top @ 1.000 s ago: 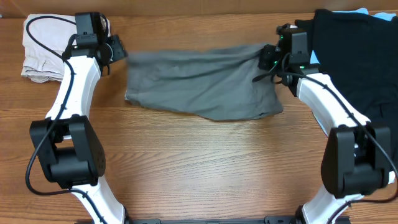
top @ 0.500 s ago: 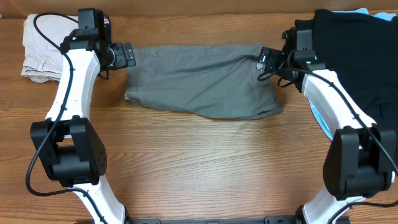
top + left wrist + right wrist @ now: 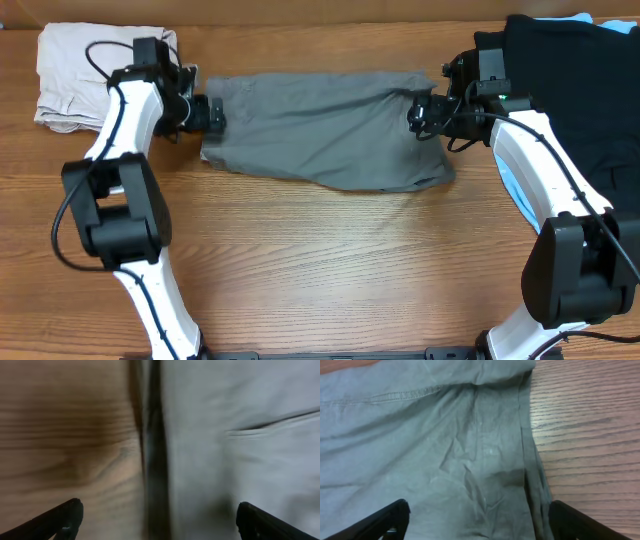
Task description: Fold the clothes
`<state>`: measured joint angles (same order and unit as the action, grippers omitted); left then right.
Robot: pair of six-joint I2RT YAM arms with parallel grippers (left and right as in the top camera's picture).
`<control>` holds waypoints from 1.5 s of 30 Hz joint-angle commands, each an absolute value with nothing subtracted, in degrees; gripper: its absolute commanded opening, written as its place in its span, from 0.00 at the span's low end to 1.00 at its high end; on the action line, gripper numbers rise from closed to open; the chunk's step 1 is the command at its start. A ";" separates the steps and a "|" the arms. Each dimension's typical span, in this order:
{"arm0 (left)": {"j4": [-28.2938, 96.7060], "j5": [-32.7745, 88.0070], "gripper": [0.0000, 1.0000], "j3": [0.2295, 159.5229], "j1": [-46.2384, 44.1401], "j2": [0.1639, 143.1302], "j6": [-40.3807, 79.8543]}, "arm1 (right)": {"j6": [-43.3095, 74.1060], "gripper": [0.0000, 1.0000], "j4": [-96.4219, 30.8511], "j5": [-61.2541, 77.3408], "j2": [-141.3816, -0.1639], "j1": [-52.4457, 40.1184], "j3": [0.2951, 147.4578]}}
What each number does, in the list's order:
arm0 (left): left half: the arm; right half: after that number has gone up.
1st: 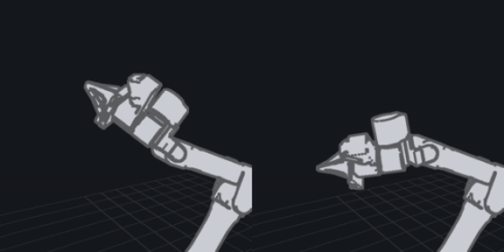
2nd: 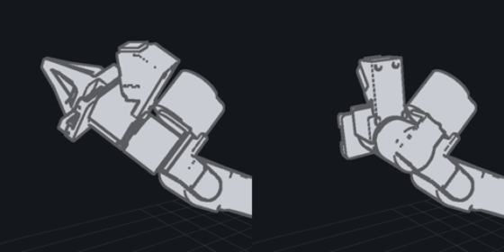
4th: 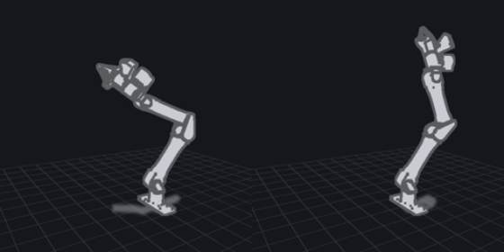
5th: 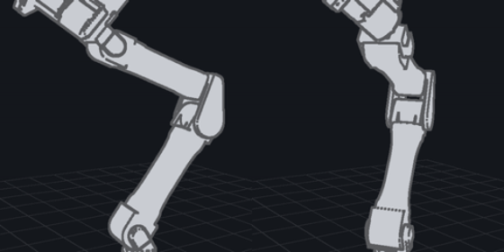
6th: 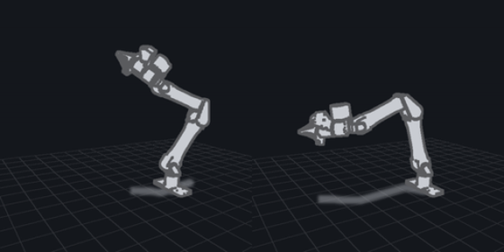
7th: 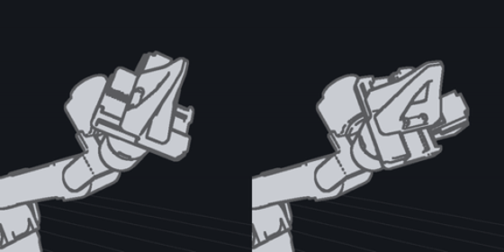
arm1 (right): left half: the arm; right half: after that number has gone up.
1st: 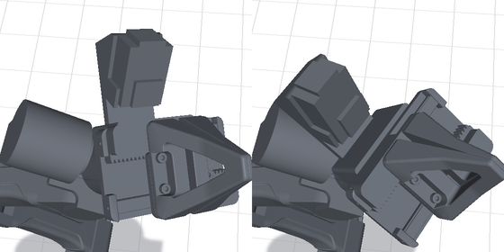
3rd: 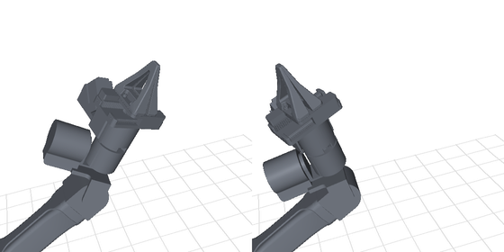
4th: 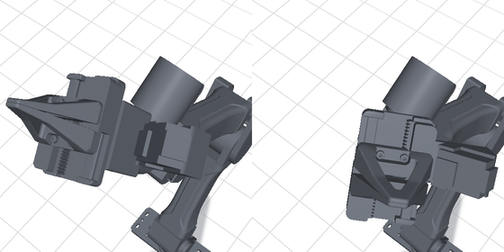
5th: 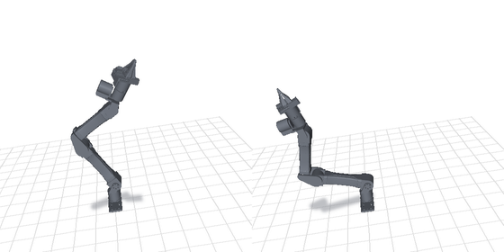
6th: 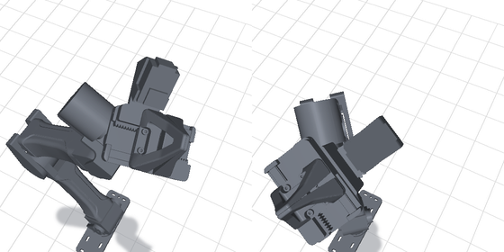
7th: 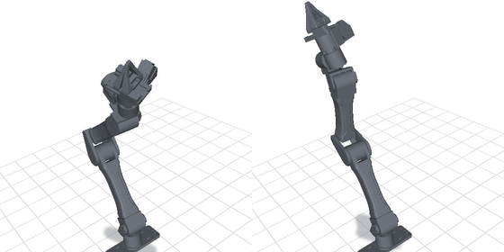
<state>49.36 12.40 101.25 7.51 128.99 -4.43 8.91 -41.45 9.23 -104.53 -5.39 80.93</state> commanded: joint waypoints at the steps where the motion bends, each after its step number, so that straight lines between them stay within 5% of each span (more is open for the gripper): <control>1: 48.21 16.23 1.00 102.04 7.70 132.11 -8.45 | 8.34 0.89 -41.30 10.22 -102.96 -5.63 82.15; 12: 46.37 20.64 0.92 101.23 6.66 133.80 -9.17 | 8.54 0.86 -40.69 10.41 -102.96 -6.35 82.15; 23: 39.03 20.43 0.60 93.01 3.05 133.82 -3.84 | 8.97 0.69 -37.41 11.73 -102.96 -6.42 82.13; 25: 36.95 20.40 0.50 91.35 2.52 133.82 -2.70 | 8.97 0.60 -37.12 11.73 -102.98 -6.42 82.08; 27: 36.40 20.34 0.17 90.78 2.22 133.82 -2.70 | 8.99 0.41 -36.86 11.73 -102.98 -6.42 81.89; 29: 37.34 20.40 0.04 91.05 2.22 133.47 -2.22 | 9.85 0.17 -36.27 11.70 -102.98 -6.42 81.49; 30: 38.57 20.38 0.04 91.57 2.37 133.14 -2.11 | 10.68 0.04 -36.01 11.73 -103.13 -6.42 81.25; 45: 62.35 15.57 0.04 108.62 5.23 118.26 -4.25 | 10.17 0.04 -36.99 19.84 -113.82 -6.35 81.21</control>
<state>60.51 18.46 103.46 4.78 124.86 -2.98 10.46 -37.12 17.78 -112.22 -6.15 80.95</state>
